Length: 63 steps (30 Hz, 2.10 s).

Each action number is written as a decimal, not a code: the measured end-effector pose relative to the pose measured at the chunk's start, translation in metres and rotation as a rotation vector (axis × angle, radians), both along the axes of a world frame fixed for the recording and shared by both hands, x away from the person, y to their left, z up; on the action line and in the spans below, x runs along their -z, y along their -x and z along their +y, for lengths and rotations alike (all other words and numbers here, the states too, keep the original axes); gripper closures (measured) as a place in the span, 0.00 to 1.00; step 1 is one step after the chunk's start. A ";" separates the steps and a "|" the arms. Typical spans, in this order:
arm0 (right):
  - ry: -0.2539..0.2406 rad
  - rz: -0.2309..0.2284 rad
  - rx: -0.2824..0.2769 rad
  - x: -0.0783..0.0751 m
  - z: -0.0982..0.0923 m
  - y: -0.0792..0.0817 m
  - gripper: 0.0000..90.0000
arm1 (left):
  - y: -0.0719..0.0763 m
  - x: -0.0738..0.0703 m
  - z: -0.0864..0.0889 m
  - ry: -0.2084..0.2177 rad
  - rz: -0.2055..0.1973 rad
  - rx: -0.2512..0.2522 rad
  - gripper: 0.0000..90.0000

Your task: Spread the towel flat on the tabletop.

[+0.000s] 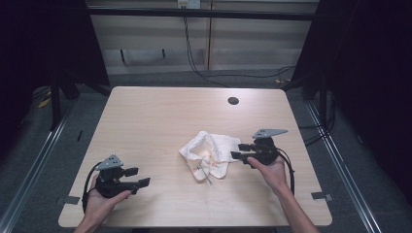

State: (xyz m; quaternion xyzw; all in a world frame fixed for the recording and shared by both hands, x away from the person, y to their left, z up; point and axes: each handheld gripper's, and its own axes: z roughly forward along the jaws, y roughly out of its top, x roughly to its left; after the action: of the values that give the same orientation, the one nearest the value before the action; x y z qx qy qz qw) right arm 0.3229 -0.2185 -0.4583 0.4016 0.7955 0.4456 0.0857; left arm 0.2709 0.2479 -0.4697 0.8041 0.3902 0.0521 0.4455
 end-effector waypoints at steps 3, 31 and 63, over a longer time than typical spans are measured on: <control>0.019 0.017 -0.013 0.007 0.010 -0.009 0.54 | 0.001 0.000 0.002 -0.008 0.001 -0.003 0.34; 0.241 0.007 -0.012 0.042 0.046 -0.020 0.75 | 0.000 0.002 0.003 -0.019 0.012 -0.004 0.34; 0.148 0.012 -0.200 0.045 0.049 0.028 0.95 | 0.005 -0.002 -0.006 -0.004 -0.001 0.071 0.49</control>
State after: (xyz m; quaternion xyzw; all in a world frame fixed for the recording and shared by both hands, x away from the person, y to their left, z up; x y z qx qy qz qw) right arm 0.2949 -0.1690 -0.5031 0.3155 0.8628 0.3896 0.0653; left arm 0.2659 0.2415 -0.4682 0.8182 0.3611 0.0376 0.4459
